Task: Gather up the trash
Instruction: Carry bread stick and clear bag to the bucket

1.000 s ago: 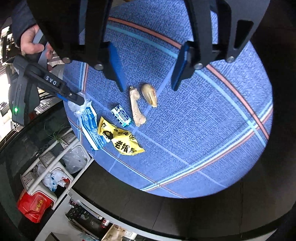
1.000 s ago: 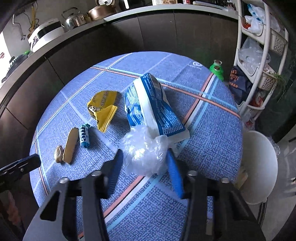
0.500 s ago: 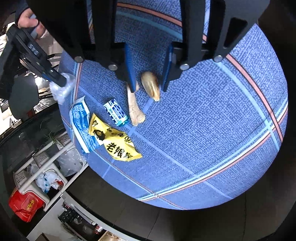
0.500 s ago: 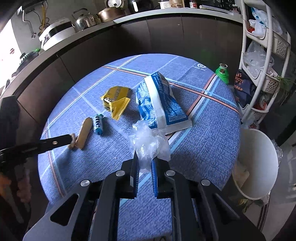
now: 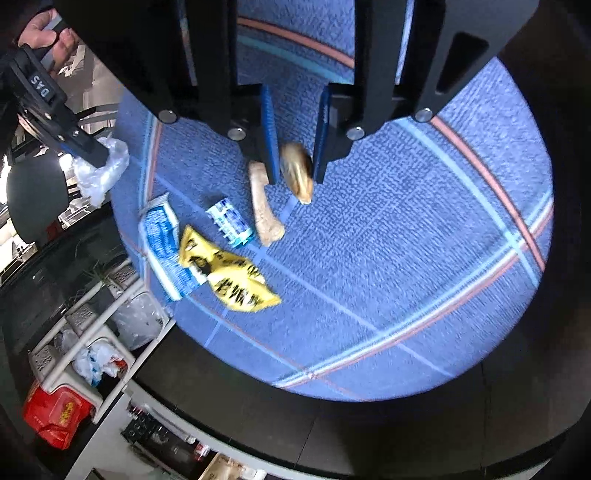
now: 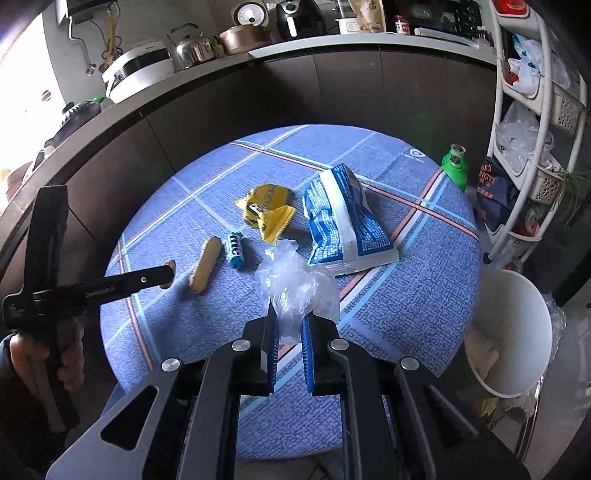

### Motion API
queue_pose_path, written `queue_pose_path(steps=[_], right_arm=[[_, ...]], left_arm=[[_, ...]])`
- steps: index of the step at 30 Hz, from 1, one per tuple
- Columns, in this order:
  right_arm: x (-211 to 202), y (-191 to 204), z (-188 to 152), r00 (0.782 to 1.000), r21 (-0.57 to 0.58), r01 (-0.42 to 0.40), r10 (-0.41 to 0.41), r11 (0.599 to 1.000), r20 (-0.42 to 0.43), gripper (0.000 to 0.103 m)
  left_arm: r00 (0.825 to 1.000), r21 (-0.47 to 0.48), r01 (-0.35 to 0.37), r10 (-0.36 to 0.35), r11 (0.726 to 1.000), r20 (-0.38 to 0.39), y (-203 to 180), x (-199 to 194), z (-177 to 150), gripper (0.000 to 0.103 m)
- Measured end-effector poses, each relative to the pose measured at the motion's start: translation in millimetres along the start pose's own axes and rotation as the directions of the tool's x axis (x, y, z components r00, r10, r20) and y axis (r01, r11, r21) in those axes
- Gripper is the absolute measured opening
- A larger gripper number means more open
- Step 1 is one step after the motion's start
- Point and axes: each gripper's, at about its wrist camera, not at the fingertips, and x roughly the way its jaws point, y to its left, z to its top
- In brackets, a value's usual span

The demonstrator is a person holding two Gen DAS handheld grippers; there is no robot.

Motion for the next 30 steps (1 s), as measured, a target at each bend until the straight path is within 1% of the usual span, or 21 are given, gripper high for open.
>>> queue_pose_path(steps=[2, 5, 8, 13, 17, 21, 25, 26, 30], right_arm=[[-7, 1, 2, 1.0, -0.002, -0.005, 0.005, 1.0, 0.017, 0.01], [-18, 3, 4, 0.999, -0.003, -0.011, 0.011, 1.0, 0.044, 0.009], [-34, 1, 7, 0.996, -0.003, -0.01, 0.01, 1.0, 0.085, 0.01], [-60, -11, 9, 0.989, 0.032, 0.004, -0.009, 0.999, 0.149, 0.01], [-83, -34, 9, 0.98, 0.076, 0.028, -0.043, 0.997, 0.195, 0.01], [-99, -63, 4, 0.971, 0.135, 0.058, -0.087, 0.989, 0.221, 0.01], [-106, -95, -5, 0.966, 0.202, 0.09, -0.135, 0.975, 0.222, 0.01], [-107, -106, -9, 0.964, 0.226, 0.1, -0.151, 0.969, 0.219, 0.01], [-110, -142, -24, 0.959, 0.302, 0.122, -0.191, 0.945, 0.208, 0.01]], left_arm=[[1.0, 0.009, 0.019, -0.019, 1.0, 0.022, -2, -13, 0, 0.019], [0.997, 0.047, 0.047, -0.049, 0.998, 0.06, -16, -32, 4, 0.019], [0.992, 0.094, 0.081, -0.09, 0.992, 0.087, -37, -48, 8, 0.019], [0.977, 0.174, 0.159, -0.18, 0.972, 0.113, -77, -67, 10, 0.019], [0.968, 0.238, 0.205, -0.233, 0.949, 0.097, -110, -71, 10, 0.019], [0.956, 0.298, 0.258, -0.287, 0.919, 0.057, -147, -63, 9, 0.019], [0.948, 0.349, 0.298, -0.319, 0.888, 0.002, -184, -48, 6, 0.019], [0.946, 0.357, 0.304, -0.323, 0.883, -0.006, -188, -45, 5, 0.019], [0.935, 0.396, 0.343, -0.349, 0.852, -0.059, -225, -24, 2, 0.019]])
